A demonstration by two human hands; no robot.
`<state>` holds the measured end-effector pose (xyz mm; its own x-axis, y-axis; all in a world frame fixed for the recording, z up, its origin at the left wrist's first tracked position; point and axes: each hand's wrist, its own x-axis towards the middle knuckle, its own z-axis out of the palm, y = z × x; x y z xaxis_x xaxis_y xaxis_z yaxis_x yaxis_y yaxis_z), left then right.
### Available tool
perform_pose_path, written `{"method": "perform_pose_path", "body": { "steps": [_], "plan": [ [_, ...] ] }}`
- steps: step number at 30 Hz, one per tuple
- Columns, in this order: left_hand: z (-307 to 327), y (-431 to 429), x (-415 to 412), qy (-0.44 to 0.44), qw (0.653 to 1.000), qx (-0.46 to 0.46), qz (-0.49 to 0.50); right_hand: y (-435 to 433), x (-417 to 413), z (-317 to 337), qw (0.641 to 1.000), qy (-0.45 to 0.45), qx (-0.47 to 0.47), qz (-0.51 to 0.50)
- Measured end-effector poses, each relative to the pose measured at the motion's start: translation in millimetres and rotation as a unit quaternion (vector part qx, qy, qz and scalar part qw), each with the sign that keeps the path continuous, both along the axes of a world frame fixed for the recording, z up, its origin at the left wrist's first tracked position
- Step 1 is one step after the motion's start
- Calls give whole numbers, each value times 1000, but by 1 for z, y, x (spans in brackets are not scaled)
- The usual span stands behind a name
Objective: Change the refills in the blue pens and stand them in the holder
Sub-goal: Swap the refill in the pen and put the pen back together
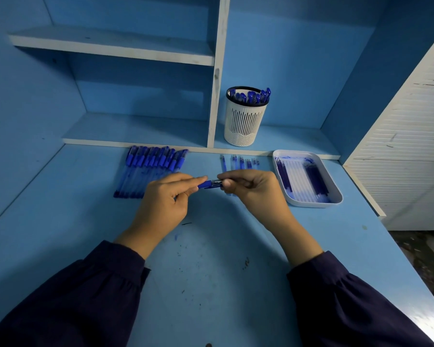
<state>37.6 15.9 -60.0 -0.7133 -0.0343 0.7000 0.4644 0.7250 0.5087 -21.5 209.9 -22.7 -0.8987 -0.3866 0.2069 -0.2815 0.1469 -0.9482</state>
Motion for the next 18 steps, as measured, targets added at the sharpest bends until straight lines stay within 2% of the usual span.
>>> {"method": "perform_pose_path", "body": {
  "steps": [9,14,18],
  "plan": [
    [1,2,2,-11,1000,6,-1,-1,8,0,1000,-2,-10,-12],
    [10,8,0,12,1000,13,2,-2,15,9,998,11,-66,-21],
    [10,14,-1,-4,1000,7,-12,3,19,10,995,63,-60,-40]
  ]
}}
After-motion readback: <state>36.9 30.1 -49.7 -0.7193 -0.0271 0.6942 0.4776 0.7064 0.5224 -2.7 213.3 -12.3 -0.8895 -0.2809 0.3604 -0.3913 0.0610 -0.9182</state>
